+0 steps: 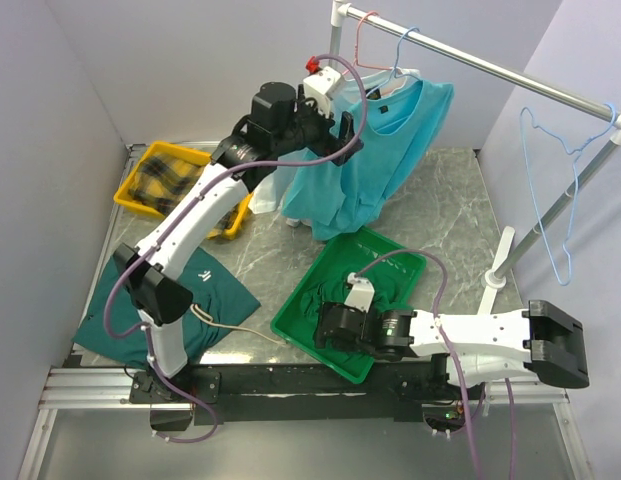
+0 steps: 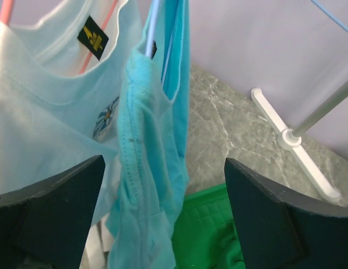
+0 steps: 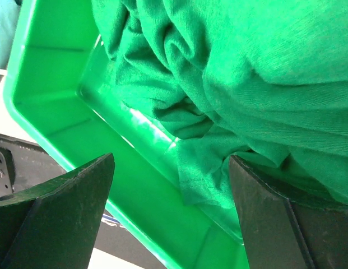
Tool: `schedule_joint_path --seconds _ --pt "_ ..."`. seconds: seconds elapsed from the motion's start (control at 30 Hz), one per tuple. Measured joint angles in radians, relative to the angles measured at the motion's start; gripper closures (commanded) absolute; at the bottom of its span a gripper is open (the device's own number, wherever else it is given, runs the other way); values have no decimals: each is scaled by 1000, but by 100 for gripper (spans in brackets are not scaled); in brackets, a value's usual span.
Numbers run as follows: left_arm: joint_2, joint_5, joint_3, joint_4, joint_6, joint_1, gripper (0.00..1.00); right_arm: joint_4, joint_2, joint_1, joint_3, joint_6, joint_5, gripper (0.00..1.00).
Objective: Place the t-shirt on the hanger
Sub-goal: Place the hanger at the clothesline.
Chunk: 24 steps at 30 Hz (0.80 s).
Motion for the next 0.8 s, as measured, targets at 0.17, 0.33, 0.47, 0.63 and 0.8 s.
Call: schedule_joint_path --seconds 0.17,0.33,0.47,0.63,0.8 --pt "-57 -1 -13 4 -32 0 4 -34 -27 1 18 -8 30 7" --pt "-220 -4 -172 55 -86 0 4 -98 -93 1 82 -24 76 4" --pt "-367 -21 -329 84 -148 0 4 -127 -167 1 113 -39 119 2" --pt "-518 -80 -492 96 -248 0 4 -183 -266 1 114 -62 179 0" --pt "-700 -145 -719 101 -327 -4 4 -211 -348 -6 153 -130 266 0"
